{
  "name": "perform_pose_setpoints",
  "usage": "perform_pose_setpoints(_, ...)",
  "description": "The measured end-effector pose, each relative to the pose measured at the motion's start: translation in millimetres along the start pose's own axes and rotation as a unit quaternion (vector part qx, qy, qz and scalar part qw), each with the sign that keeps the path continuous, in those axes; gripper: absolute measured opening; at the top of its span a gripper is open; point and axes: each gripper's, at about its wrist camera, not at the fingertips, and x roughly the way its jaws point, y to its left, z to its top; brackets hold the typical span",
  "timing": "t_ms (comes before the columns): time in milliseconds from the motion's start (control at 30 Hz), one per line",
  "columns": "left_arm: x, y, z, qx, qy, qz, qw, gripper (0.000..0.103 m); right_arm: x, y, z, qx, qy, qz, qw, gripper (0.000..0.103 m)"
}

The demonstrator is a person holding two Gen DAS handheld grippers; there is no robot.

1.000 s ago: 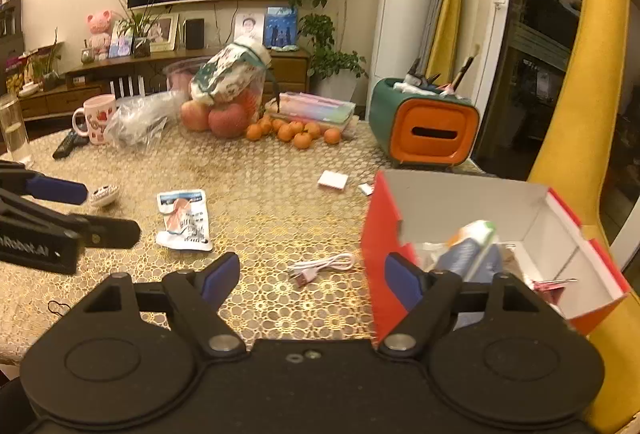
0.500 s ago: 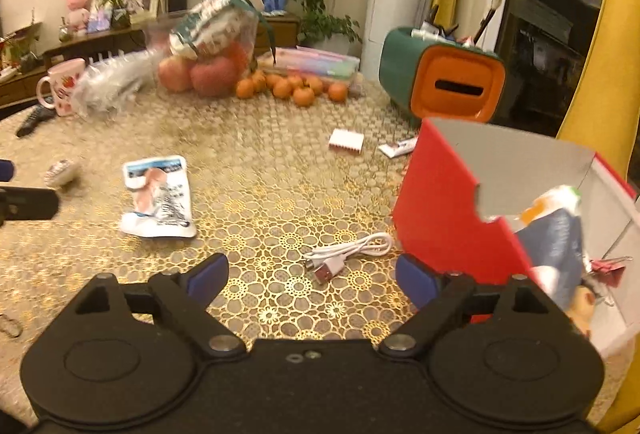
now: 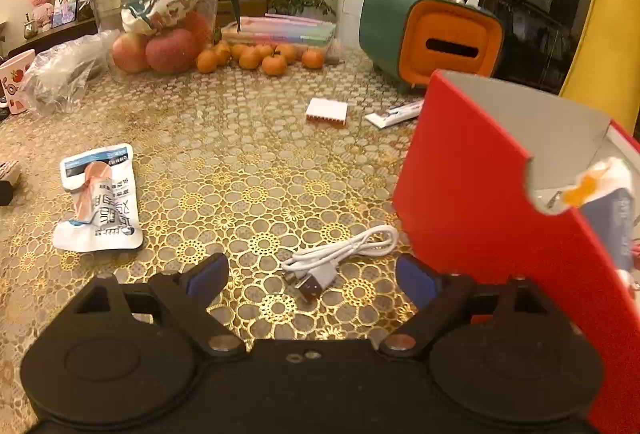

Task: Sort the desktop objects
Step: 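Grasp the cartoon-face plush with the left gripper while the right grasps the white USB cable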

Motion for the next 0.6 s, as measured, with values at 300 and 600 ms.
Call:
perform_pose_setpoints(300, 25.0, 11.1, 3.2, -0.002, 0.010, 0.011, 0.9999, 0.103, 17.4, 0.1, 7.2, 0.006, 0.012, 0.010, 1.000, 0.090)
perform_pose_setpoints(600, 36.6, 17.0, 4.7, -0.014, 0.021, -0.004, 0.9997, 0.103, 22.1, -6.7, 13.9, 0.033, 0.003, 0.029, 0.999, 0.060)
